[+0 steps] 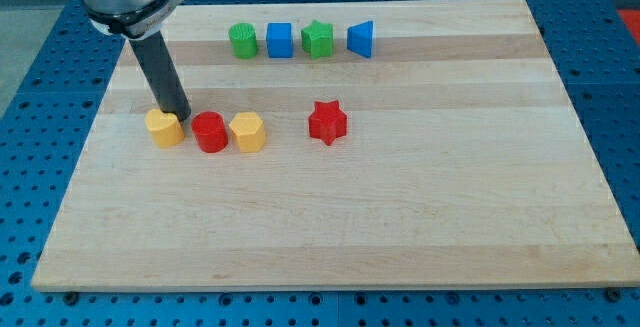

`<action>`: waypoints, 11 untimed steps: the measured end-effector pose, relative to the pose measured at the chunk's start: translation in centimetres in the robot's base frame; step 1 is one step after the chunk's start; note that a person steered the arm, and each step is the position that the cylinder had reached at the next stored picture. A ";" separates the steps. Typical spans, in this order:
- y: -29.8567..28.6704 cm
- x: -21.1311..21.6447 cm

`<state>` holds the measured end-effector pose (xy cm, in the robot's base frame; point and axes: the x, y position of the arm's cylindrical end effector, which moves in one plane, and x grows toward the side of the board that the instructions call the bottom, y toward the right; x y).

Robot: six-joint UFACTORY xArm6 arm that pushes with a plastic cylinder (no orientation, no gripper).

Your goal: Push the yellow heart slightly to the right

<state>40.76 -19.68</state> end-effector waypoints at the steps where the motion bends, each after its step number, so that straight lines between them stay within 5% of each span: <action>1: -1.8 -1.7; 3: -5.2 -0.9; 11: -3.6 1.7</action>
